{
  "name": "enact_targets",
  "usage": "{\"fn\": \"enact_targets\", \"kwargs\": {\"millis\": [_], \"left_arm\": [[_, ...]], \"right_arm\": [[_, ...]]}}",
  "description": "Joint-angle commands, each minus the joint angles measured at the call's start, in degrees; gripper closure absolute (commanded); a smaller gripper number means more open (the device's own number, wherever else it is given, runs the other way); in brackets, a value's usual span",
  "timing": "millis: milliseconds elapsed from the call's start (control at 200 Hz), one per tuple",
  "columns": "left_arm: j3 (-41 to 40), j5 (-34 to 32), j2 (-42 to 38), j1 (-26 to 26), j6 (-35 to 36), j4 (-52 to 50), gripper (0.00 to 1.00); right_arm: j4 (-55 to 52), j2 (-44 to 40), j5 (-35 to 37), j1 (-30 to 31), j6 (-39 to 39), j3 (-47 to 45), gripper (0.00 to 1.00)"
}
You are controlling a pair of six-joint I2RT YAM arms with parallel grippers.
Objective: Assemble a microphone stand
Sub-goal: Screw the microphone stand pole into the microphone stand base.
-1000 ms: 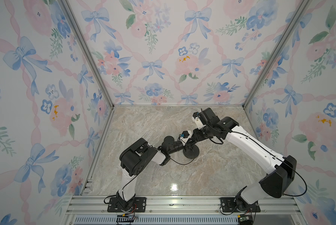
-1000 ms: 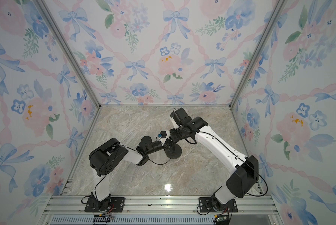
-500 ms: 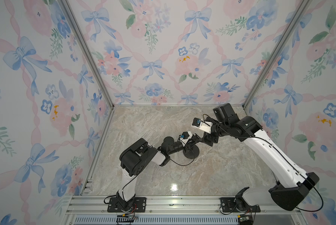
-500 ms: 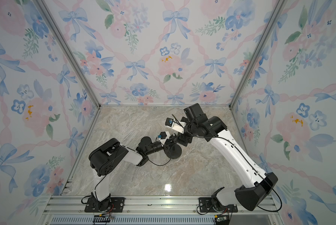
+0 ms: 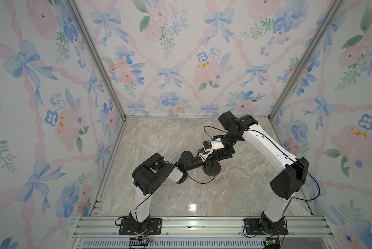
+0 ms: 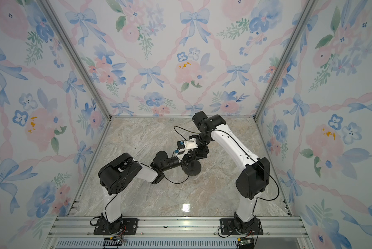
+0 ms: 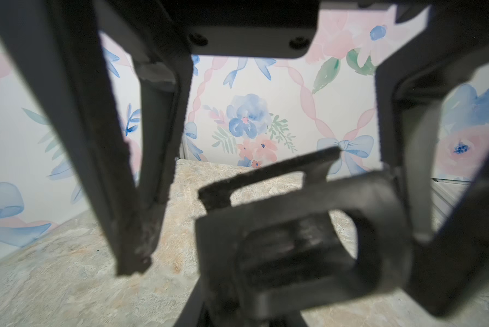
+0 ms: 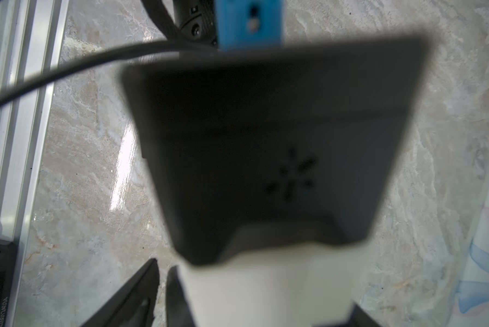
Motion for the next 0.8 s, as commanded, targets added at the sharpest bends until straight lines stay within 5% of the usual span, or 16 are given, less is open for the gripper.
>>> {"fn": "enact_targets", "kwargs": {"millis": [0,235,515,795], "left_arm": [[-0.74,1.93,-0.03,0.02,0.43,-0.45,0.96],[-0.64,1.67,0.14,0.20,-0.02,-0.44,0.91],[-0.65,0.36,-0.39,0.45,-1.19,-0.46,0.66],[-0.45,-0.29,-1.80,0.64,-1.97,-0.47,0.50]], "right_arm": [[-2.57,0.62,-0.30,0.46,0.88,1.22,0.30],[1.46,-0.15,0.11,0.46,5.85,-2.70,0.48],[9.19,-3.29,0.65,1.25,20.69,-8.89,0.57],[12.28,-5.02,11.76,4.81,39.59,-15.35,0.59]]}}
